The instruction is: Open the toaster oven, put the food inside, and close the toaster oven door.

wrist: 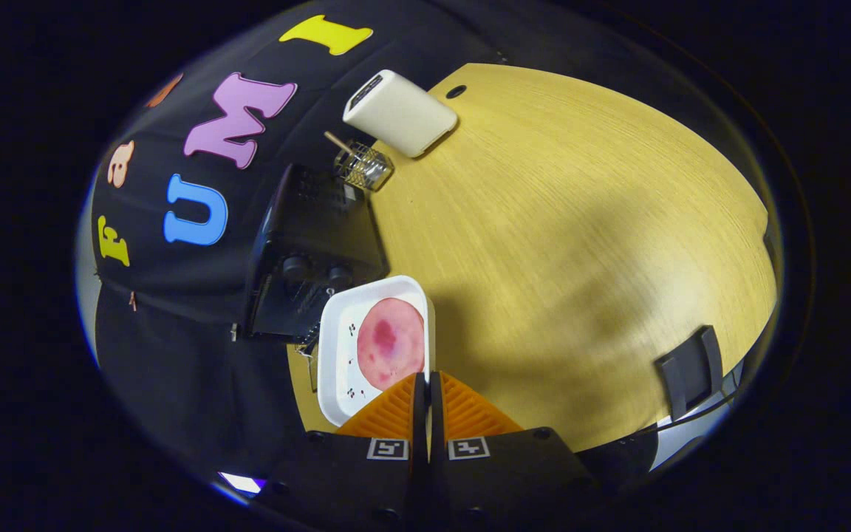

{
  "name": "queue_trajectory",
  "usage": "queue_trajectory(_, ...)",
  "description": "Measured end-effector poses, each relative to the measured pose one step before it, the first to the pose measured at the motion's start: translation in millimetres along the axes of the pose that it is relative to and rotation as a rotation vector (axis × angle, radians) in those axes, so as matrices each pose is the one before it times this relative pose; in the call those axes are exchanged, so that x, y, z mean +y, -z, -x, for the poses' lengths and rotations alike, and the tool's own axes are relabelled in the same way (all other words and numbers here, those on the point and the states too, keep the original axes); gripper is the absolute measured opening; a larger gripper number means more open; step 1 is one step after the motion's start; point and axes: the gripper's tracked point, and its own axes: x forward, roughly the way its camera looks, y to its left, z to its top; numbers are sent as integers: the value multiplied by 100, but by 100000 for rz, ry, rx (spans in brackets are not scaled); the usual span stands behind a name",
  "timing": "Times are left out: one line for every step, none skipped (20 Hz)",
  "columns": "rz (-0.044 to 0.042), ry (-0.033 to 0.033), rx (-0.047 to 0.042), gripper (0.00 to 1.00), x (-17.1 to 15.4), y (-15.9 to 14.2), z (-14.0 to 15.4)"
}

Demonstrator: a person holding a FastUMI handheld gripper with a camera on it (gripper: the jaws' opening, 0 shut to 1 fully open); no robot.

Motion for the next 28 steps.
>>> queue_trajectory(582, -1233, -583, 5, 1222, 597, -55)
queue_trajectory(135, -735, -477, 5, 1154, 605, -219)
queue_trajectory(-105, -1355, -803, 5, 1155, 597, -275)
queue_trajectory(-83, -1159, -790, 5, 1185, 537, -350)
queue_trajectory(-283, -1110, -706, 5, 1049, 749, -286)
queue_trajectory(-309, -972, -369, 5, 1026, 686, -551)
queue_trajectory(224, -883, -394, 5, 905, 683, -410)
queue_trajectory(886, -290, -343, 5, 736, 585, -663)
queue_trajectory(1007, -138, -630, 5, 732, 577, -504)
queue_trajectory(626, 73, -668, 5, 571, 463, -719)
queue_trajectory(-62, -331, -499, 5, 633, 445, -695)
queue_trajectory(-503, -387, -619, 5, 632, 408, -756)
queue_trajectory(-754, -374, -724, 5, 743, 333, -871)
queue_trajectory(-512, -396, -518, 5, 702, 188, -959)
queue_trajectory(-371, -481, 132, 5, 592, 303, -777)
queue_trajectory(-412, -674, 968, 5, 636, 352, -916)
queue_trajectory(63, -550, 177, 5, 623, 136, -847)
queue_trajectory(718, 33, -193, 5, 415, 28, -796)
queue_trajectory(643, -91, -416, 5, 361, -33, -781)
queue_trajectory(282, 213, -842, 5, 344, -161, -794)
queue_trajectory(-381, 25, -1271, 5, 393, -59, -681)
queue_trajectory(-897, 50, -1384, 5, 299, -179, -793)
queue_trajectory(-1258, 136, -1543, 5, 307, -84, -719)
queue_trajectory(-1375, 104, -1470, 5, 240, -113, -681)
queue_trajectory(-1488, 152, -1230, 5, 174, 31, -625)
queue_trajectory(-1342, -373, -92, 5, 247, 114, -632)
queue_trajectory(-1016, 130, -1441, 5, 150, -47, -592)
queue_trajectory(-960, 171, -2218, 5, 129, -266, -606)
